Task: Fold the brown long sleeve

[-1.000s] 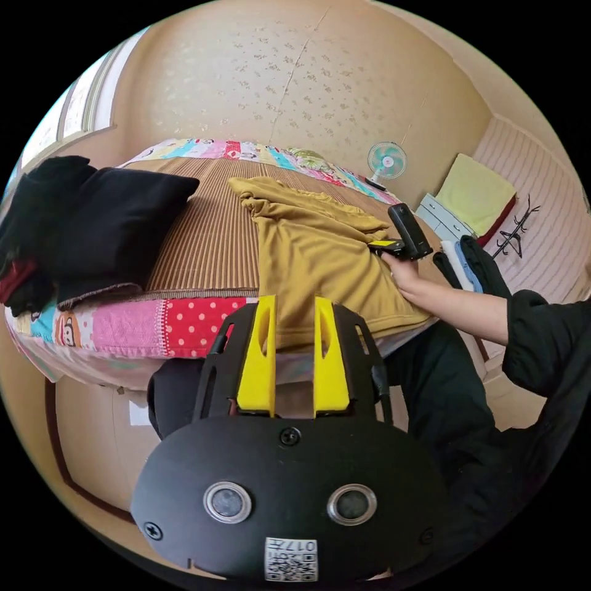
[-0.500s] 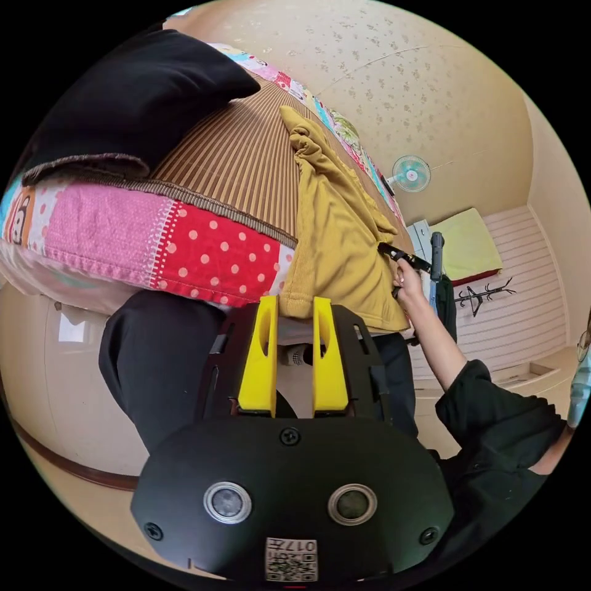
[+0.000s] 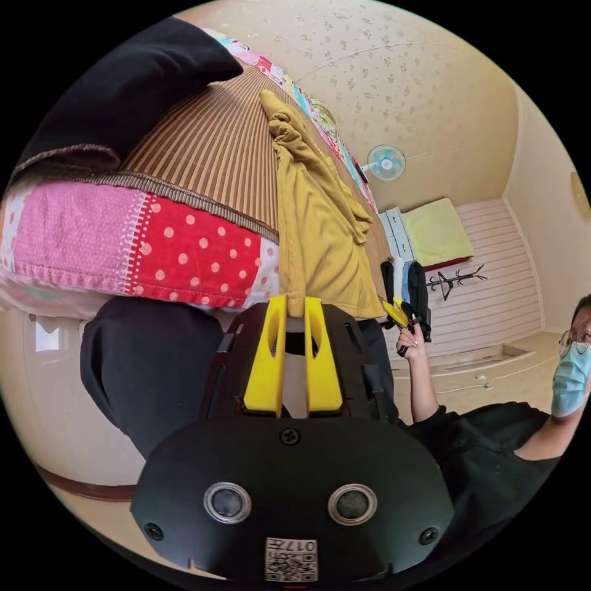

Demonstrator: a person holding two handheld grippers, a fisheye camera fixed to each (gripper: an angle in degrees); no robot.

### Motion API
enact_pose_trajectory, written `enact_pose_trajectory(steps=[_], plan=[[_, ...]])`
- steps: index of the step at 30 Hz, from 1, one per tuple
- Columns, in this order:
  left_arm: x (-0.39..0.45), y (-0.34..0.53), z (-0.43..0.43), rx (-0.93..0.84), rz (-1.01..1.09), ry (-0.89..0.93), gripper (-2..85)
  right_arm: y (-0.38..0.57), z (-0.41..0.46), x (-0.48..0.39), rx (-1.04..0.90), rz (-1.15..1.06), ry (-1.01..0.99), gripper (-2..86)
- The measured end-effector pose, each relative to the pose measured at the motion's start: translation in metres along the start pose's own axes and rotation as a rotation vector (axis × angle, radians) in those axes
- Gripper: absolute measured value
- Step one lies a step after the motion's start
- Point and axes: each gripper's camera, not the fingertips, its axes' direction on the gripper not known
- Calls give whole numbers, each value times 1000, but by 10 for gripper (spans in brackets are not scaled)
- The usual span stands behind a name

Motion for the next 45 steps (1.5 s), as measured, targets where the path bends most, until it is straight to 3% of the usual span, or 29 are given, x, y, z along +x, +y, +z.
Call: enact_pose_trajectory(steps=[8, 16, 25, 32, 35, 39, 45], plan=[[15, 17, -39, -29, 42, 51, 51, 10, -20, -15, -168, -43, 127, 51], [26, 50, -90, -9, 125, 268, 47, 41, -110, -35, -221, -216, 40, 28], [62, 82, -182, 140, 281, 522, 46, 88, -232, -61, -28, -392, -331, 27], [109, 88, -233, 208, 518, 711, 48, 115, -298, -91, 164, -651, -623, 25], [94, 80, -231, 287, 458, 722, 47, 112, -302, -88, 209, -683, -620, 25], [38, 54, -189, 340, 224, 610, 46, 77, -270, -54, 229, -467, -438, 25], [13, -3, -156, 452, 124, 579, 45, 15, -233, -41, 315, -303, -484, 26]])
